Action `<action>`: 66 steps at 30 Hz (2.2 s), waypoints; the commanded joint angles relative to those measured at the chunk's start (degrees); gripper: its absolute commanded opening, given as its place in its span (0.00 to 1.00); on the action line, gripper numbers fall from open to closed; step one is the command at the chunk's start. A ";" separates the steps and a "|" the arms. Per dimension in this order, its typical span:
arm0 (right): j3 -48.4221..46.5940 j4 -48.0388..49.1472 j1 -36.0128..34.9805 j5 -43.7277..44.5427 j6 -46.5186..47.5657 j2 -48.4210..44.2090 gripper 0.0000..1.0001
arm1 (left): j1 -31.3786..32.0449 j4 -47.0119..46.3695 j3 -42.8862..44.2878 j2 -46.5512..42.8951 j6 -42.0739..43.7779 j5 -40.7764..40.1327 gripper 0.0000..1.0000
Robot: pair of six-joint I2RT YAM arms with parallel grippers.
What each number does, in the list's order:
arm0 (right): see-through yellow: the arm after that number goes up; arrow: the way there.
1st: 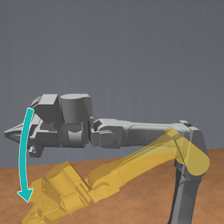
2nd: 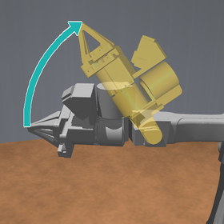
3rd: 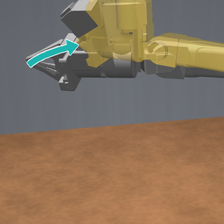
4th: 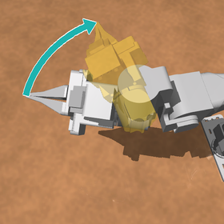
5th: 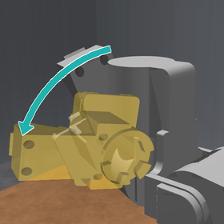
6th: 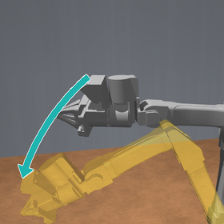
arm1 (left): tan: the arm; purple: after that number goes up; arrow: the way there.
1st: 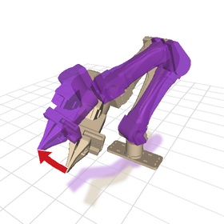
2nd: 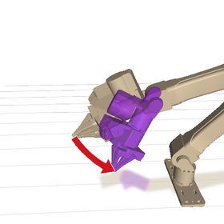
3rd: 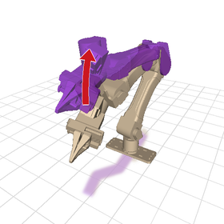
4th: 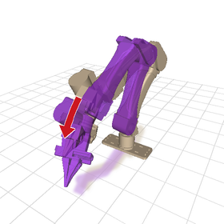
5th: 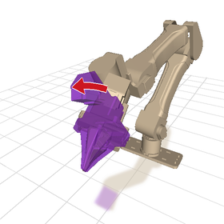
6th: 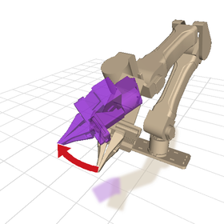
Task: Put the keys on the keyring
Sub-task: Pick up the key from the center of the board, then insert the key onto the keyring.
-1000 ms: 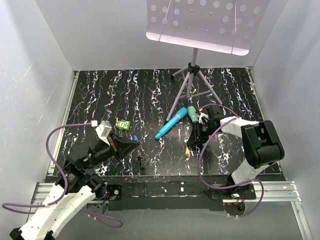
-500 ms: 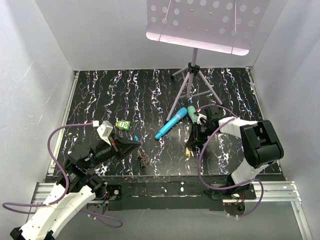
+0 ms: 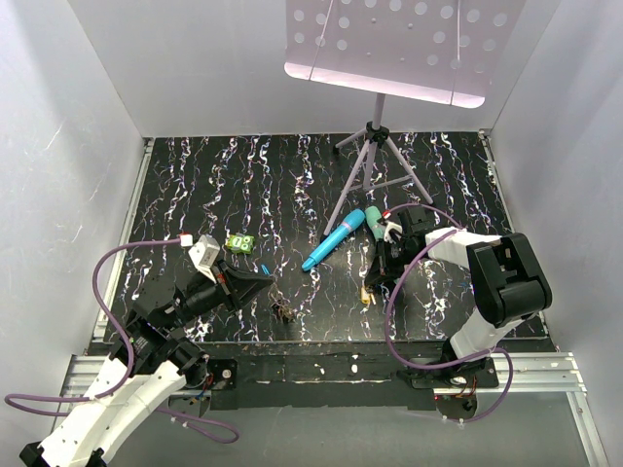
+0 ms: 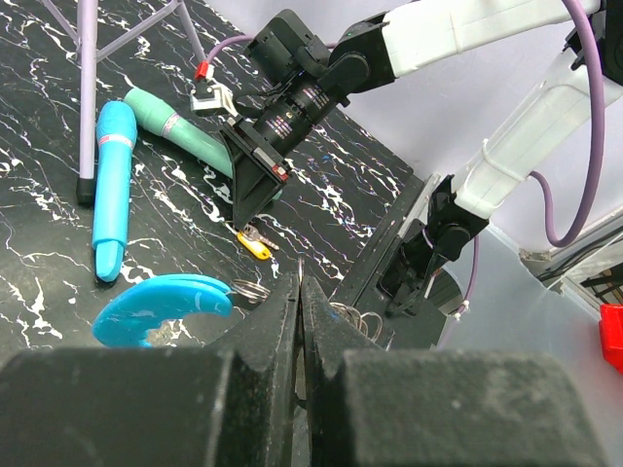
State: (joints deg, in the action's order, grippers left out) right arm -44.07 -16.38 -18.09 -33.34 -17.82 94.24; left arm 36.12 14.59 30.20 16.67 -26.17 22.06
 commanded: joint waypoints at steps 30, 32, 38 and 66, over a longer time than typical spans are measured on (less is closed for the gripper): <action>-41.17 -33.02 -21.81 -21.15 84.45 -25.96 0.01 | -0.35 -5.70 15.78 13.65 48.92 14.15 0.00; -42.49 -30.13 -22.95 -19.40 82.78 -24.02 0.01 | -0.26 -9.12 13.67 14.44 51.13 12.92 0.00; -44.78 -25.90 -25.59 -13.07 80.06 -20.24 0.01 | -3.32 -20.98 10.15 19.71 51.95 15.19 0.00; -30.37 1.17 -30.43 -7.09 71.80 -23.40 0.01 | -3.42 -32.25 1.36 17.17 47.10 10.19 0.00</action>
State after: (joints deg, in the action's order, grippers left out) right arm -75.20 -22.74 -48.38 -39.79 58.48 73.08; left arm 32.73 -12.25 32.18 34.76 22.87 34.70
